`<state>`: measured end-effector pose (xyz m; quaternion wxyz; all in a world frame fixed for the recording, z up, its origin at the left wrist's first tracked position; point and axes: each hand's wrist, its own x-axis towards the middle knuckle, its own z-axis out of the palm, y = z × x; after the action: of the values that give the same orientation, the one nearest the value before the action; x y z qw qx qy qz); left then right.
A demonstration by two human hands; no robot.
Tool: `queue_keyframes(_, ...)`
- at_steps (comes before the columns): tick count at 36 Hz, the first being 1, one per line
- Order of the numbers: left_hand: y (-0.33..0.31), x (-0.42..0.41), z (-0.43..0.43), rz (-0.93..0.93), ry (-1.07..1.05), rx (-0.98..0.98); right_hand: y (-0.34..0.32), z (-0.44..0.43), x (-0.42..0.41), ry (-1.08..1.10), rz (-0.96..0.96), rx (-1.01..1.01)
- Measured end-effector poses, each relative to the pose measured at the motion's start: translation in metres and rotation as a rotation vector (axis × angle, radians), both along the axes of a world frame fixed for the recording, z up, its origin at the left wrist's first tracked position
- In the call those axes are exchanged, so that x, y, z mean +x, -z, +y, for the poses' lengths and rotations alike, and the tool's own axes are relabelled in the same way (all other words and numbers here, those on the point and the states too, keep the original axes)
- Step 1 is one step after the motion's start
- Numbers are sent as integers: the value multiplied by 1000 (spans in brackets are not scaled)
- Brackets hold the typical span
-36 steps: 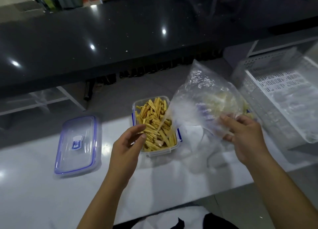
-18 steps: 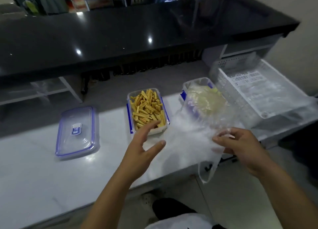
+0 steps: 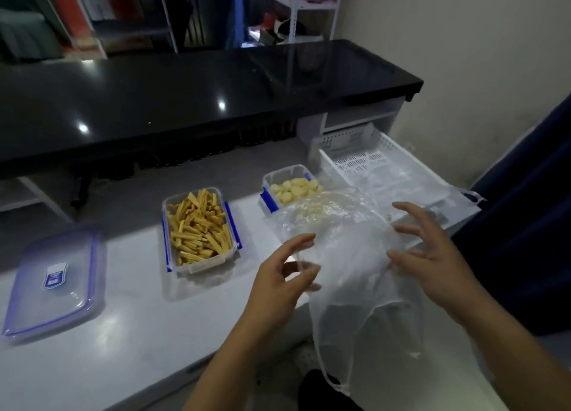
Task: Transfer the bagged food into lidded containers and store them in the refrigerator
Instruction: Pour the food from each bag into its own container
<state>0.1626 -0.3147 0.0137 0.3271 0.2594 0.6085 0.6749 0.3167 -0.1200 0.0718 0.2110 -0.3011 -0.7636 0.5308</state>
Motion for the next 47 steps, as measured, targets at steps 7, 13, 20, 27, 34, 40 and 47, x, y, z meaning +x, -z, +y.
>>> queue_keyframes(7,-18,-14,113,42,-34,-26,0,108,-24,62,-75,118)
queue_keyframes(13,-28,-35,222,26,-44,33,-14,211,-50,57,-162,302)
queue_keyframes(20,-3,-59,334,311,-150,-353,16,322,-94,-61,-380,492)
queue_keyframes(27,51,-65,380,1186,183,-1072,104,369,-114,-313,-699,855)
queue_keyframes(34,79,-64,390,1196,407,-1302,152,388,-117,-508,-800,1011)
queue_keyframes(40,76,-61,390,1228,429,-1361,160,392,-122,-610,-859,1103)
queue_keyframes(47,74,-61,387,1206,436,-1330,153,389,-123,-633,-886,1084)
